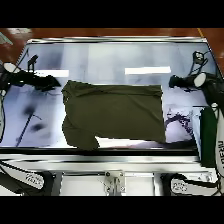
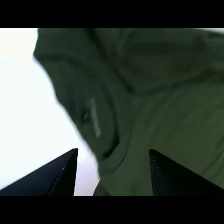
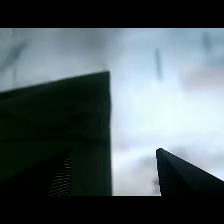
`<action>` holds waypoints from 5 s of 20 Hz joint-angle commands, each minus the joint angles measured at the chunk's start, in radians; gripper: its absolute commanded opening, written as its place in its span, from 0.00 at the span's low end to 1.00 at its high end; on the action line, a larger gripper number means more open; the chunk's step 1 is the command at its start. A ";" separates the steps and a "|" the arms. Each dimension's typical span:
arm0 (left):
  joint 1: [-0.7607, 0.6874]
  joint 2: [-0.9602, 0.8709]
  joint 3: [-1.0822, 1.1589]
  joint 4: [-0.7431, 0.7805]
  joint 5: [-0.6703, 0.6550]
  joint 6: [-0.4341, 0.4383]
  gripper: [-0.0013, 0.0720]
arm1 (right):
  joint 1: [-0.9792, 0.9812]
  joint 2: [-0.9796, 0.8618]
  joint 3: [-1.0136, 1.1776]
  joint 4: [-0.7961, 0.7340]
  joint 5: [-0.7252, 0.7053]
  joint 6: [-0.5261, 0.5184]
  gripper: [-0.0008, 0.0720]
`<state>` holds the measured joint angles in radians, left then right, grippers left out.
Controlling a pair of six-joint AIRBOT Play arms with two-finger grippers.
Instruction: Fold the shirts.
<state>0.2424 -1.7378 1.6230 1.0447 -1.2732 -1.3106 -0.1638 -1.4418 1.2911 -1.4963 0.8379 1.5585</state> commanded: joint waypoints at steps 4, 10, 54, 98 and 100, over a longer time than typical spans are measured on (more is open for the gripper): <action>0.203 0.206 -0.482 0.040 -0.217 0.004 0.91 | -0.262 0.083 -0.235 0.299 0.548 -0.172 0.76; 0.187 0.237 -0.818 -0.223 0.029 0.156 0.81 | -0.288 0.083 -0.340 0.585 0.465 -0.233 0.82; 0.039 0.747 -0.077 -0.405 0.077 0.258 0.07 | -0.288 0.599 -0.090 0.970 0.248 -0.624 0.09; -0.084 0.220 -0.378 -0.286 0.666 0.152 0.07 | 0.175 -0.078 -0.191 0.472 -0.666 -0.217 0.09; -0.088 0.183 -0.378 -0.286 0.676 0.159 0.07 | 0.175 -0.106 -0.191 0.471 -0.661 -0.213 0.09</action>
<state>0.1596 -1.4822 1.2457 0.7929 -0.6754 -1.1652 -0.0010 -1.4811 1.1007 -1.0306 0.2390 1.3277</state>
